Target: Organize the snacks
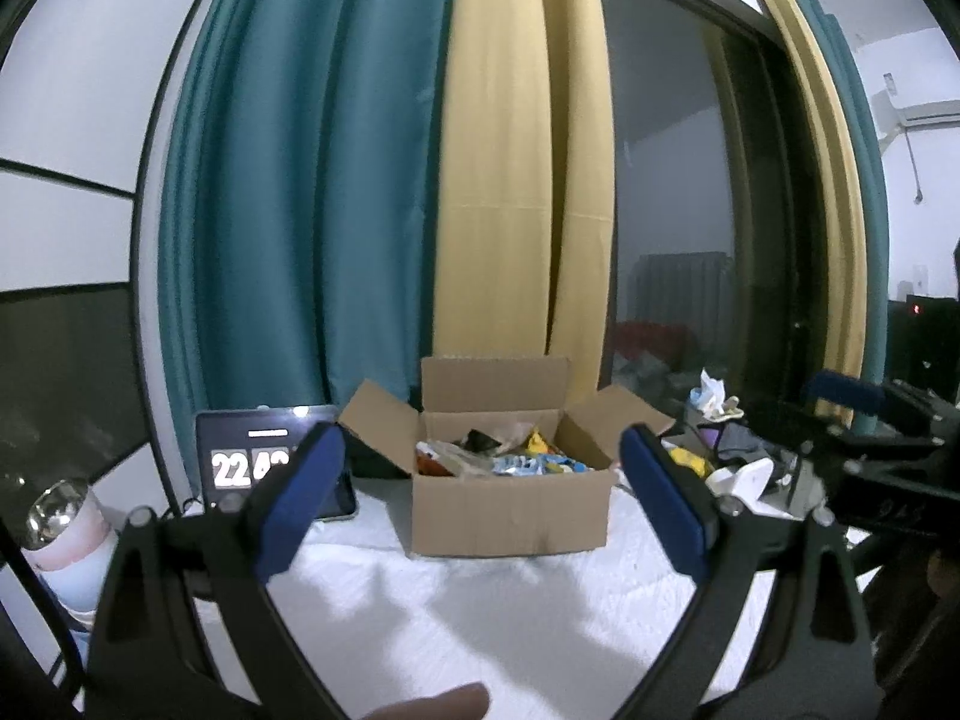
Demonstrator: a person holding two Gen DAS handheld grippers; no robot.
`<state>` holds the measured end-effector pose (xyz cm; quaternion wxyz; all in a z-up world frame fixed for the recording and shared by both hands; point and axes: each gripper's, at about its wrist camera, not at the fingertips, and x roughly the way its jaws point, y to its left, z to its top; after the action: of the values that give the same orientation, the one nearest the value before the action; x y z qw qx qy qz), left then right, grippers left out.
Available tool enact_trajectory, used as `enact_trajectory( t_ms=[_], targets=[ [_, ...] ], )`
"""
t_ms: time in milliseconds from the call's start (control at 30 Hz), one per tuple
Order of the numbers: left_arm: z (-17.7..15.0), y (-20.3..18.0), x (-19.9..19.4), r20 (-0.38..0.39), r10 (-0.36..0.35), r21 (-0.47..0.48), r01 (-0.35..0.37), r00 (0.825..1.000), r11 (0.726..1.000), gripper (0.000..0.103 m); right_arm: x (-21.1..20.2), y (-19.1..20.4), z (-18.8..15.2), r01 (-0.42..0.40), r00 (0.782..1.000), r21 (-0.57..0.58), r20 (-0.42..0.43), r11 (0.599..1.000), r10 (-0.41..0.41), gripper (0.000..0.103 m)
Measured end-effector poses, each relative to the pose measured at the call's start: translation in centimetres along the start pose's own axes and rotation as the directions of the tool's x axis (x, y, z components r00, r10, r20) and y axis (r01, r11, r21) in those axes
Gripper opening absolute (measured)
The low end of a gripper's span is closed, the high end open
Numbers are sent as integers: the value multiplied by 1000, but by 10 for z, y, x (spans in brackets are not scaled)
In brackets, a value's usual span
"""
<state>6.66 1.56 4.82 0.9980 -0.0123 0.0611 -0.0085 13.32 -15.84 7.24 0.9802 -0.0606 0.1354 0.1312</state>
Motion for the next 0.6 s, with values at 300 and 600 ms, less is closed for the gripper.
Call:
enact_trajectory(
  t_ms=[300,600],
  targets=[
    [4,-4,-10,28,-5,15,5,1000,1000,95,-18,-2,3,15,1000,5,26,1000,-15,89],
    [3,-4,-11,35,7,13,-7,999,1000,95,-18,-4,2,20,1000,10,23,1000,-21,89]
  ],
)
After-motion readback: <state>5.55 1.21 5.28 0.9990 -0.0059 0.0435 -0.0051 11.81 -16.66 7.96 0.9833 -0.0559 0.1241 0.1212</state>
